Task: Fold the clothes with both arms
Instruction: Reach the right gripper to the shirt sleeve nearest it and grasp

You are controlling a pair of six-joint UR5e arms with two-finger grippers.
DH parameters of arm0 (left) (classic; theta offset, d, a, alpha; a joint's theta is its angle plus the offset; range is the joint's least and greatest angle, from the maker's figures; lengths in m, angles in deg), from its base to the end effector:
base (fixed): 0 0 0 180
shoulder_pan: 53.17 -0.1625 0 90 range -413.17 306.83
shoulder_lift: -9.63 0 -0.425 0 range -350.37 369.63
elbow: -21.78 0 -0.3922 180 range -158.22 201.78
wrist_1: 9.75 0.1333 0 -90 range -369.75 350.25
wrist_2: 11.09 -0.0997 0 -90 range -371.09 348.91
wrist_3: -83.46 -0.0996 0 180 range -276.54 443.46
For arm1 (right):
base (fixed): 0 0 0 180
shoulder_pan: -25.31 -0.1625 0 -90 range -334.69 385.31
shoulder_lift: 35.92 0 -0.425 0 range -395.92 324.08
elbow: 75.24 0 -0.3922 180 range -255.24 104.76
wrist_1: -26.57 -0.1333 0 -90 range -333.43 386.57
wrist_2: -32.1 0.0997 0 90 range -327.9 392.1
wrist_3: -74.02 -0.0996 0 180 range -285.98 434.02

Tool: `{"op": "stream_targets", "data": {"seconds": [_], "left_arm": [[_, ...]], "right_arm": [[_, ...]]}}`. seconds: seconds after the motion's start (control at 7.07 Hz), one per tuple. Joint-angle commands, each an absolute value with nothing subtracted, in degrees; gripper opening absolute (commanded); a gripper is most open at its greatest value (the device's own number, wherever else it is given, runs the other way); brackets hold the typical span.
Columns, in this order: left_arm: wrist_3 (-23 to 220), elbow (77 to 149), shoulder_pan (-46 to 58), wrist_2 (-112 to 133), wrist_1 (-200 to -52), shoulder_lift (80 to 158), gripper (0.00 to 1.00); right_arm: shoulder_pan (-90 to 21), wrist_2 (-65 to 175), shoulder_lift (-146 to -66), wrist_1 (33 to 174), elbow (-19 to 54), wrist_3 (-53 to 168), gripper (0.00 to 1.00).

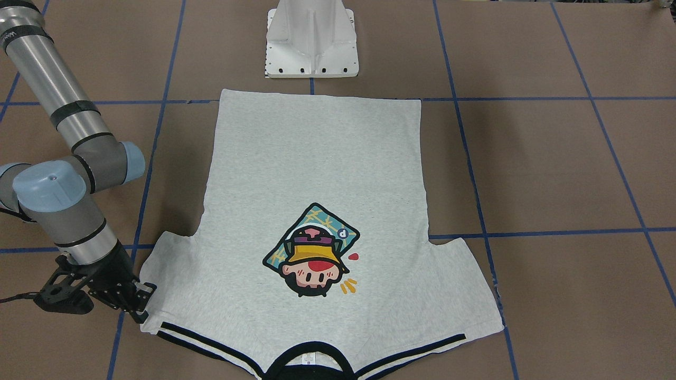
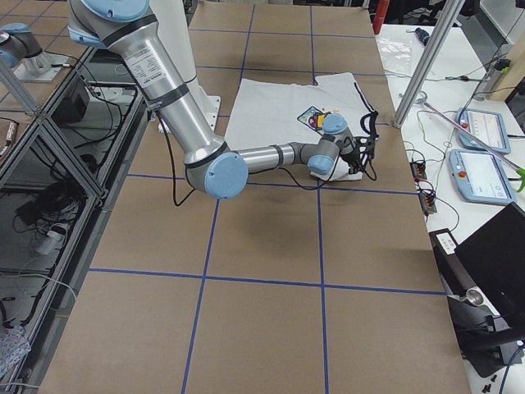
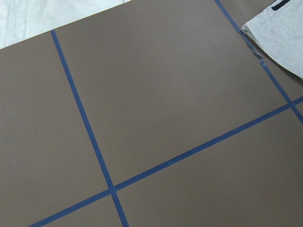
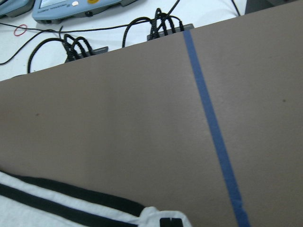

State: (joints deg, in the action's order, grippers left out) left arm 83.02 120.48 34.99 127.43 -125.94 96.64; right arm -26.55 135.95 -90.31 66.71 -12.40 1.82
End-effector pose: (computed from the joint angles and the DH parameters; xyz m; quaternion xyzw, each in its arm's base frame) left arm -0.0430 -0.4892 0.5512 0.2457 0.3981 0.1303 0.8742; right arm -0.3895 -0.6733 0.4164 0.1898 -0.4571 0.1977 0.8461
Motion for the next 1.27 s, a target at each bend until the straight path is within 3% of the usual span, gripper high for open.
{"op": "stream_targets", "data": {"seconds": [0.0,0.57,1.13], "left_arm": [[83.0,120.6,35.0,127.5,-125.9,96.6,1.0],[83.1,121.4,35.0,127.6,-125.9,96.6,1.0],[83.2,121.3,35.0,127.6,-125.9,96.6,1.0]], "right_arm": [[-22.6,134.2,-83.2,73.8,-12.1,-3.5,0.0],[-20.0,127.5,-72.2,76.5,-26.2,-3.5,0.0],[-20.6,125.7,-72.2,76.5,-27.9,-3.2,0.0]]}}
